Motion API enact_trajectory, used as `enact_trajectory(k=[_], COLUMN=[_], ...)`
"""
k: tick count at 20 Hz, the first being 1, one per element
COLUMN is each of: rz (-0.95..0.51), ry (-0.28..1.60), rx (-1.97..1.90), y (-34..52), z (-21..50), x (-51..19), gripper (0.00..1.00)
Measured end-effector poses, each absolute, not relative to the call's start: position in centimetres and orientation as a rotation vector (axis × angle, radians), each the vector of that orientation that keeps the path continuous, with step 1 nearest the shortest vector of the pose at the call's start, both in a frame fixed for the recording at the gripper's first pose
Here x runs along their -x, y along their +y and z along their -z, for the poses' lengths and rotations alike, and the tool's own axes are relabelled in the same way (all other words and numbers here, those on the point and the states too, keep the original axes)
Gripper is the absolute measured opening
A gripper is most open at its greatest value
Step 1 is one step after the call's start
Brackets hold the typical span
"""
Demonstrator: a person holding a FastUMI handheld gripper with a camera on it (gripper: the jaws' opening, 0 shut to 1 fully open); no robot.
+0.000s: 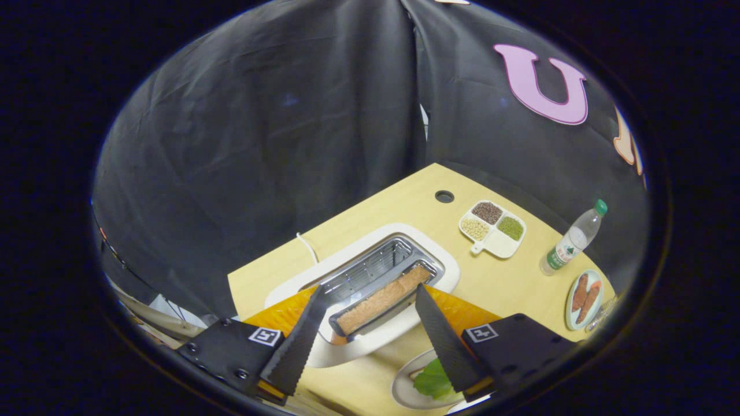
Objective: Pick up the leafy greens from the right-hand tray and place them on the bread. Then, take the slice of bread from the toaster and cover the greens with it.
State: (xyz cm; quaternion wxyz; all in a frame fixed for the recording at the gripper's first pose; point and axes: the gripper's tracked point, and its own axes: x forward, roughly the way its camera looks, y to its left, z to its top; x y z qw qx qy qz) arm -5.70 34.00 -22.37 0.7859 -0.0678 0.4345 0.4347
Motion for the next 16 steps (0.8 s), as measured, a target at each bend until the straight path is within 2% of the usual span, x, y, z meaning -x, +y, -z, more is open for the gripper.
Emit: enact_trajectory(k=[2, 12, 13, 16], rz=[-0.926, -0.935, -0.918, -0.897], ry=[0.940, 0.989, 0.975, 1.017], rx=[0.164, 0.197, 0.184, 0.160], y=[34.2, 34.6, 34.8, 34.4], z=[23.0, 24.0, 24.0, 23.8], x=[5.4, 6.4, 6.1, 6.4], gripper=[0.98, 0.63, 0.63, 0.30])
